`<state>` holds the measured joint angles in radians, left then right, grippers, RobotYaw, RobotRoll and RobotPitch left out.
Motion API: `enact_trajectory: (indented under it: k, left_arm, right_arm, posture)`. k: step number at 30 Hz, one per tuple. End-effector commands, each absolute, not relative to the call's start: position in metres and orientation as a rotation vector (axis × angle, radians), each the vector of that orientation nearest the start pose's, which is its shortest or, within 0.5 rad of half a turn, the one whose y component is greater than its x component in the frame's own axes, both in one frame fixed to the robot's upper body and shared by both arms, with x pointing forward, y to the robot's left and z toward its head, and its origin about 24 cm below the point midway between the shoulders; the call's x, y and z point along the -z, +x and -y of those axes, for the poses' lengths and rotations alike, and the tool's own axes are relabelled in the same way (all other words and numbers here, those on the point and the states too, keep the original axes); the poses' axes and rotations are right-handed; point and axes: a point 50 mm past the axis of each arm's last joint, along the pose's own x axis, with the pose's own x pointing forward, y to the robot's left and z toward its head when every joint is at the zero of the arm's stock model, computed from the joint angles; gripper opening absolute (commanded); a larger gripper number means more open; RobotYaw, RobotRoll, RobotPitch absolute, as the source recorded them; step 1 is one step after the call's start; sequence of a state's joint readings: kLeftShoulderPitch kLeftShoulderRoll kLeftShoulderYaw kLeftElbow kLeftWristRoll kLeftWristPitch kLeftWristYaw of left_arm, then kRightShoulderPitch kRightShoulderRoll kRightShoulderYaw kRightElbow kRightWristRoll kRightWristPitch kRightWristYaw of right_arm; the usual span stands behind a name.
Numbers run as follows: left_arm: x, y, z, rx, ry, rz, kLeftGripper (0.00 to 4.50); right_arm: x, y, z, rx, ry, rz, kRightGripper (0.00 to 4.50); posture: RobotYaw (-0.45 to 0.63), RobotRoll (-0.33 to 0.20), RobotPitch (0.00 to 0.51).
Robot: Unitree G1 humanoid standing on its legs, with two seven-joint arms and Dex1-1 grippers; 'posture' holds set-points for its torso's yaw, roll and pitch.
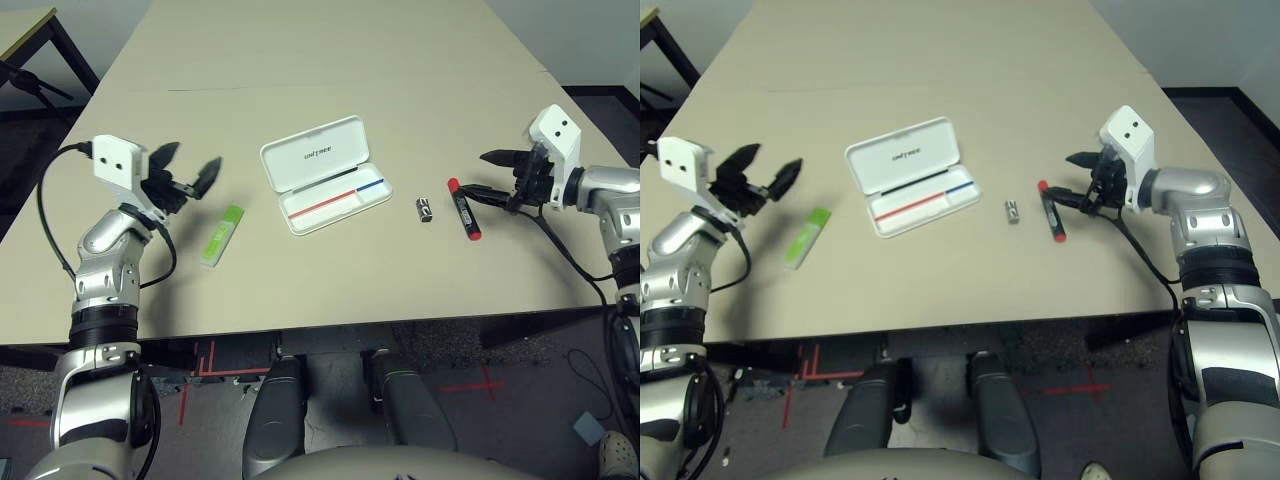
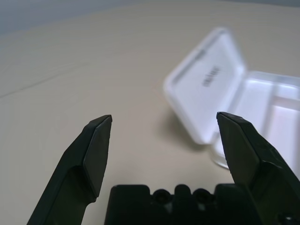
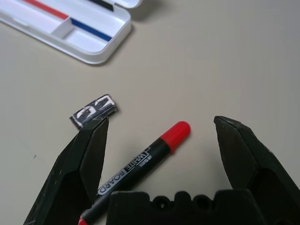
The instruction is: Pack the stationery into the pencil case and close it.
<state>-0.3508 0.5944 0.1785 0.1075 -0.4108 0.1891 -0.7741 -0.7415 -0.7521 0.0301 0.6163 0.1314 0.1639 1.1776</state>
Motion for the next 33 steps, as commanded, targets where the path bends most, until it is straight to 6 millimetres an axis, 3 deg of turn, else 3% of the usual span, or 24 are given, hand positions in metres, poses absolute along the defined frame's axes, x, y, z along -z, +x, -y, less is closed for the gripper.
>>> enact_trajectory:
  k: [1,6,10,33]
  left_arm:
    - [-0.155,0.286,-0.222,0.791,0.199,0.014,4.49]
    - [-0.153,0.273,-0.191,0.982,0.316,-0.123,4.49]
    - [-0.144,0.27,-0.177,1.06,0.453,-0.259,4.49]
    - [-0.129,0.3,-0.153,1.086,0.594,-0.44,4.49]
  right_arm:
    - [-0.165,0.338,0.264,-0.905,-0.466,-0.334,4.5]
    - [-0.163,0.339,0.26,-0.922,-0.482,-0.356,4.5]
    - [-0.16,0.339,0.258,-0.93,-0.494,-0.368,4.5]
    - [-0.152,0.329,0.256,-0.933,-0.487,-0.39,4.5]
  posture:
    - [0.04,0.0,0.17]
    - [0.05,0.0,0.171]
    - [0.05,0.0,0.175]
    - [0.0,0.0,0.199]
